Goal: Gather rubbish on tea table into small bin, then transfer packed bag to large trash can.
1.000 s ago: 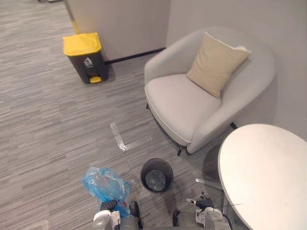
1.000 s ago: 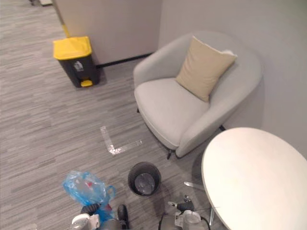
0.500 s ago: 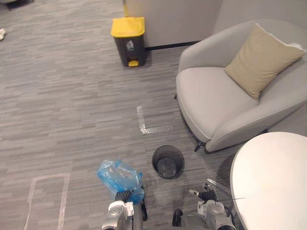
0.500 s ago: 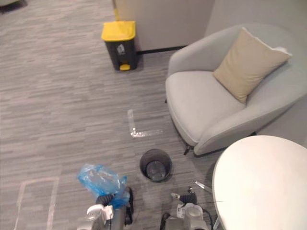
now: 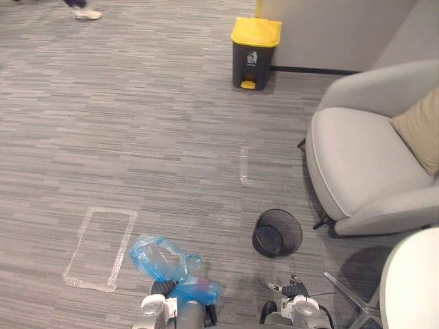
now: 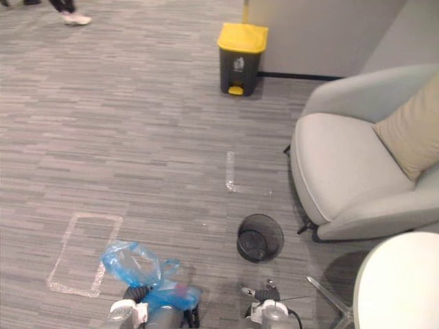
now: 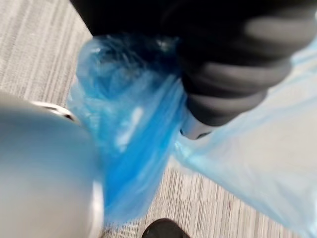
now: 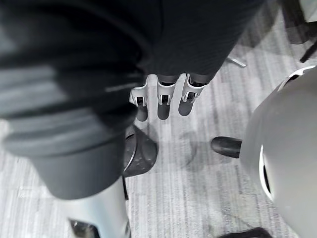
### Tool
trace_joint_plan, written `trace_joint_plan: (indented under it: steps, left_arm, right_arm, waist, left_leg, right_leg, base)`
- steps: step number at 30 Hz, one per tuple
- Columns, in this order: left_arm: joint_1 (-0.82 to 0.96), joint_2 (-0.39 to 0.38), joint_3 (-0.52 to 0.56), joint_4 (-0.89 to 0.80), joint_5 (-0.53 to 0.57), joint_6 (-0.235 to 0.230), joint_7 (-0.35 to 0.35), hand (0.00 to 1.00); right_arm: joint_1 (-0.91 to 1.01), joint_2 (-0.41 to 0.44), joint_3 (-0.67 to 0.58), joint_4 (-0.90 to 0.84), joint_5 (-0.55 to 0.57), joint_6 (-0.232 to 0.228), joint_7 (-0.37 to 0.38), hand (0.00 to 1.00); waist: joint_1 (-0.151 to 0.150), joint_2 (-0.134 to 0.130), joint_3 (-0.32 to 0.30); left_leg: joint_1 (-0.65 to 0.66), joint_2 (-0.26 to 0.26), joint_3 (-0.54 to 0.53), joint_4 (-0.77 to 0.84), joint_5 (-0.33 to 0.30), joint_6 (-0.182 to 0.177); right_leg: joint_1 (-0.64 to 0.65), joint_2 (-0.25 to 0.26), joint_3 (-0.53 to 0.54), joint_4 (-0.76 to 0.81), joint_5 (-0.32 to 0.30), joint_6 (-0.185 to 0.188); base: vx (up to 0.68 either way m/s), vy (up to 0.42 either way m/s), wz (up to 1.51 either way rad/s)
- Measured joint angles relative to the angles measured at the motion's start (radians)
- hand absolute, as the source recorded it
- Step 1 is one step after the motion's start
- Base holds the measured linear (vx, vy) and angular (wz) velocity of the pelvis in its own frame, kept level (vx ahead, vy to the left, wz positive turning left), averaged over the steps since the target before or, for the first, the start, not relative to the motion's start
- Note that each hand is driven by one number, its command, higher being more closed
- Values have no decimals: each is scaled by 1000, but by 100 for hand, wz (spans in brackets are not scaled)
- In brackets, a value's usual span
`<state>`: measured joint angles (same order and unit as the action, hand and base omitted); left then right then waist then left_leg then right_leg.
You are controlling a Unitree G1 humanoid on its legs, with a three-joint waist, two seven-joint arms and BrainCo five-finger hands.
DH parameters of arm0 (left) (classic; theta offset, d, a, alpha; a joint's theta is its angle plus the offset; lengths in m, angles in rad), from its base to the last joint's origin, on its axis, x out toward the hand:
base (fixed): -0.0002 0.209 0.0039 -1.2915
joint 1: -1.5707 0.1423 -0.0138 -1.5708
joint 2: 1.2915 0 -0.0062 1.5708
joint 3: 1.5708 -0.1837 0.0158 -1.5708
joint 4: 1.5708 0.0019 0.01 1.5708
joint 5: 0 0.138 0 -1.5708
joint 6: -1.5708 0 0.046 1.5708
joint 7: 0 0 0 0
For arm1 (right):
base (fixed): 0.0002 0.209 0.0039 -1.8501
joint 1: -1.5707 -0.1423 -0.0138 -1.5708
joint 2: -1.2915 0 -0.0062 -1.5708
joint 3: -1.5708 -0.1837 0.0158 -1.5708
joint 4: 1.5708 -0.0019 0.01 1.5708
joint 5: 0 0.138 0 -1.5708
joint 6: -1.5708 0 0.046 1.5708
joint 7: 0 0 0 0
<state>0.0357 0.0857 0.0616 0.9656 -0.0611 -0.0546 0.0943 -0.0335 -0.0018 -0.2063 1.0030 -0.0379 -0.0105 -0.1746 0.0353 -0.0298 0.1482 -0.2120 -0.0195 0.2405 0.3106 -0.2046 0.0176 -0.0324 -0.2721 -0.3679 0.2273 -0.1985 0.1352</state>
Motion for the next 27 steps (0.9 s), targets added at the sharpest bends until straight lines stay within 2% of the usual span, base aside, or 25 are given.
trace_joint_plan:
  steps: [2,4,5,7,9,10,12,13,14,15,17,18,19,20,21,23,24,26,27]
  left_arm:
    - [3,5,2,-1,-1,0,3,100]
    - [0,0,1,-1,-1,1,10,100]
    - [1,2,11,0,-2,2,10,100]
    - [10,0,39,1,-2,3,12,100]
    - [12,0,39,8,-2,3,12,100]
    - [10,-4,39,9,-1,3,12,100]
    - [2,-3,38,17,-1,3,10,100]
    - [-3,-6,39,31,0,3,10,100]
    - [-8,-23,39,47,0,3,9,100]
    - [-12,-30,40,44,0,1,8,100]
    - [-28,-71,72,41,0,2,8,100]
    - [-11,-97,87,21,2,1,8,100]
    - [12,-108,103,-14,2,-4,3,100]
    - [18,-127,113,-28,2,-4,1,100]
    - [17,-132,121,-40,1,-3,-3,100]
    - [14,-121,126,-63,1,-2,-3,100]
    - [12,-112,129,-92,1,-5,-4,100]
    - [2,-109,138,-103,1,-7,-4,100]
    - [-5,-111,138,-103,1,-6,-5,100]
  right_arm:
    - [3,-1,-12,-2,-1,2,3,0]
    - [-2,6,-17,-4,-2,2,7,0]
    - [2,16,-17,-4,-2,3,9,0]
    - [-3,19,-17,-5,-2,2,9,0]
    - [-7,18,-16,-5,-2,-1,9,0]
    - [-7,18,-19,-9,-1,-2,9,0]
    - [-3,10,-21,-8,-1,-5,9,0]
    - [12,3,-29,-8,-1,-7,8,0]
    - [14,-3,-49,-5,-1,-6,9,0]
    - [7,-4,-62,-7,0,-6,8,0]
    - [9,-15,-75,-13,0,-6,8,0]
    - [25,-6,-74,-40,5,-5,9,0]
    - [53,2,-46,-72,6,-6,8,0]
    - [66,-4,-23,-83,6,-8,10,0]
    - [43,5,-16,-80,9,-8,10,0]
    - [21,30,-12,-85,10,-6,11,0]
    - [15,45,-12,-85,10,-6,10,0]
    - [5,71,-19,-87,10,-6,9,0]
    - [5,72,-27,-87,10,-4,6,0]
  waist:
    - [-2,-11,-2]
    - [-10,1,7]
    - [-17,6,10]
    - [-20,-3,7]
    - [-27,-5,6]
    - [-33,-4,6]
    - [-40,-5,5]
    - [-48,-4,1]
    - [-47,28,-10]
    - [-47,33,-8]
    - [-60,37,1]
    - [-61,49,-2]
    - [-62,33,-15]
    - [-51,60,-21]
    - [-31,85,-25]
    - [-23,60,-10]
    - [-13,35,1]
    - [3,14,9]
    - [6,13,12]
  left_leg:
    - [-12,-12,-34,69,-58,17]
    - [4,-5,-73,92,-88,34]
    - [22,2,-93,89,-99,39]
    - [75,10,-101,64,-120,36]
    - [133,15,-104,24,-133,30]
    - [165,14,-109,3,-136,21]
    - [231,12,-122,-47,-152,-3]
    - [273,13,-149,-70,-162,-21]
    - [293,41,-169,-83,-153,-42]
    - [295,46,-168,-82,-134,-70]
    - [314,35,-168,-33,-53,-76]
    - [289,48,-149,136,-38,-85]
    - [213,74,-101,370,-5,-110]
    - [152,135,-71,520,13,-101]
    - [62,215,-26,689,-31,-82]
    - [-20,242,4,715,-71,-65]
    - [-58,248,17,675,-91,-64]
    - [-107,251,25,521,-105,-70]
    - [-124,243,17,436,-103,-71]
  right_leg:
    - [-5,-27,7,110,-45,-19]
    - [-108,-27,94,342,-35,-83]
    - [-137,8,131,393,-65,-74]
    - [-193,70,144,415,-98,-75]
    - [-264,133,133,392,-101,-87]
    - [-302,162,120,364,-95,-94]
    - [-333,209,116,247,-41,-125]
    - [-323,229,123,207,59,-206]
    - [-297,239,93,204,52,-211]
    - [-291,237,89,209,44,-222]
    - [-294,195,60,341,26,-243]
    - [-265,205,51,296,8,-184]
    - [-179,216,47,171,-20,-222]
    - [-138,252,56,145,-32,-223]
    - [-91,291,80,112,-43,-235]
    - [-24,288,123,68,-45,-231]
    - [25,277,153,34,-43,-229]
    - [79,257,194,9,-44,-228]
    - [95,247,212,4,-45,-225]
  base:
    - [152,56,40]
    - [224,69,44]
    - [218,47,41]
    - [301,-27,16]
    - [377,-59,12]
    - [390,-71,21]
    - [531,-81,31]
    - [696,-76,42]
    - [610,-62,41]
    - [597,-67,29]
    - [456,-90,38]
    - [315,-127,48]
    - [311,-134,15]
    - [376,-51,-45]
    - [506,16,-68]
    - [495,29,-57]
    - [457,39,-70]
    - [459,131,-77]
    - [474,288,-72]
